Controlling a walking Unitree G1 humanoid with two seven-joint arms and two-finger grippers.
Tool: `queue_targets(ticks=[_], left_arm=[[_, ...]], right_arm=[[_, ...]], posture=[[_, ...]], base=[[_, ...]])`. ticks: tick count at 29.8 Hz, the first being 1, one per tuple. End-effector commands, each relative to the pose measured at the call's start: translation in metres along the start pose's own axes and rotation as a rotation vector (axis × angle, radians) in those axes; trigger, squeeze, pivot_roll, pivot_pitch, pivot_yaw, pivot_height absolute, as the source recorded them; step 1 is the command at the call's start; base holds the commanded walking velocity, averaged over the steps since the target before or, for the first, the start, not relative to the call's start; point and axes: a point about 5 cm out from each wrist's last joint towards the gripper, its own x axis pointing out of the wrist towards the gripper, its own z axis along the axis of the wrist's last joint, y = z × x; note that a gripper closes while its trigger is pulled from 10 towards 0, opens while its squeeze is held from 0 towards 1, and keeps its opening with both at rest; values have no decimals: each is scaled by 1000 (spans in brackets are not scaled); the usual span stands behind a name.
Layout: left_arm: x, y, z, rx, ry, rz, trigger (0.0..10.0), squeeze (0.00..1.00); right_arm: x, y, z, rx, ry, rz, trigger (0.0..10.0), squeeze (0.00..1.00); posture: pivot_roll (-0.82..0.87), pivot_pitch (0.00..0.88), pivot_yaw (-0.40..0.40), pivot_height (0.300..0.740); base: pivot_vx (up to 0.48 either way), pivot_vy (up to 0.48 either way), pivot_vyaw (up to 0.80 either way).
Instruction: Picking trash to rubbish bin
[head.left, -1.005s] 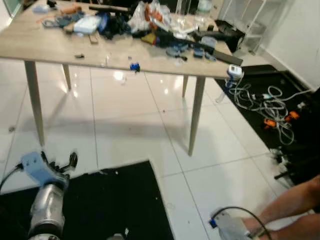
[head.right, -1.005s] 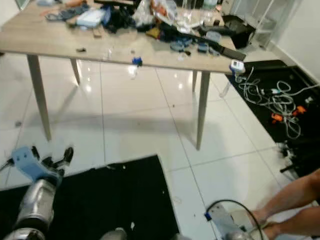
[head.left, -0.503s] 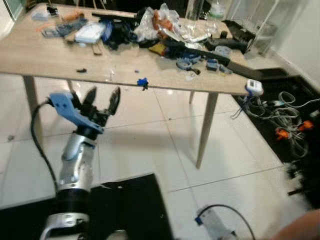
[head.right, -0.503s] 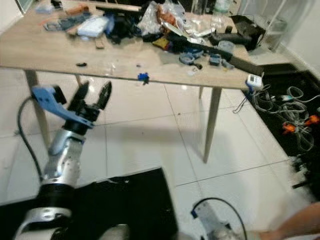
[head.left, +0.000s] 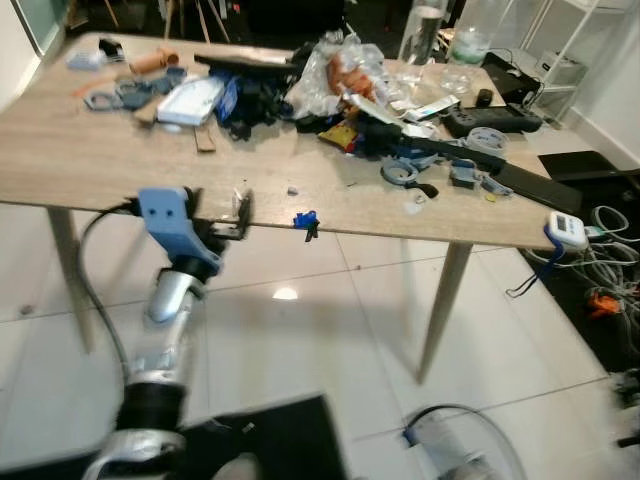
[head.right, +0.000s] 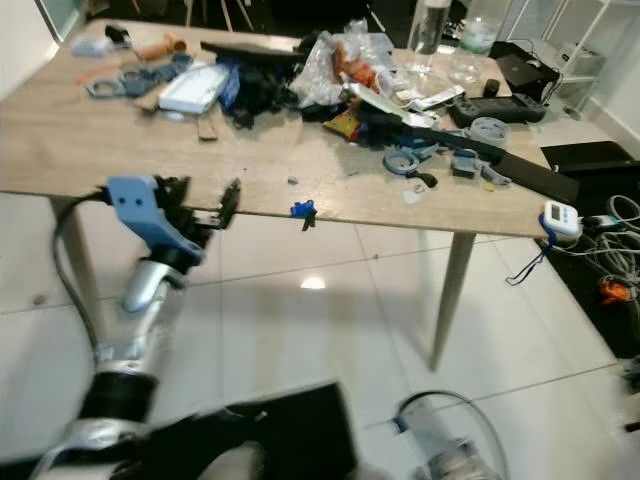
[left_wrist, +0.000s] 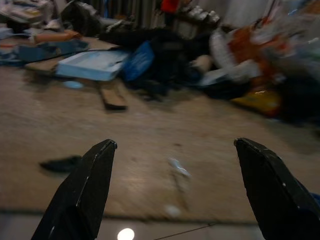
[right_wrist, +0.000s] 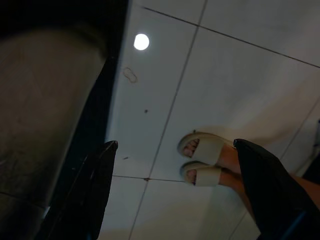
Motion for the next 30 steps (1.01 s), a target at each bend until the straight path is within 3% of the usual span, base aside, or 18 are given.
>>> queue_targets(ticks=[1, 6, 11, 13, 19, 30], left_arm=[[-1, -2, -7, 23, 45, 2, 10000, 0], [0, 1, -12, 121, 93, 36, 10000, 0], [0, 0, -14, 131, 116, 50, 10000, 0], [0, 1, -17, 181, 147, 63, 10000, 0], [-8, 17, -29, 226, 255, 174, 10000, 0], [-12, 20, -36, 191, 293, 207, 10000, 0]], right_arm=[[-1, -2, -11, 9, 32, -2, 10000, 0], [-1, -1, -12, 6, 33, 2, 10000, 0], [-1, 1, -13, 4, 35, 4, 10000, 0], [0, 4, -13, 3, 36, 8, 10000, 0], [1, 17, -13, 0, 37, 25, 10000, 0], [0, 16, -16, 1, 44, 24, 10000, 0]], posture=[[63, 121, -25, 740], [60, 117, -25, 740], [58, 116, -23, 740], [59, 117, -22, 740], [61, 126, -16, 740], [58, 130, -14, 740]], base=[[345, 0, 0], [340, 0, 0], [194, 0, 0], [0, 0, 0], [0, 0, 0], [0, 0, 0]])
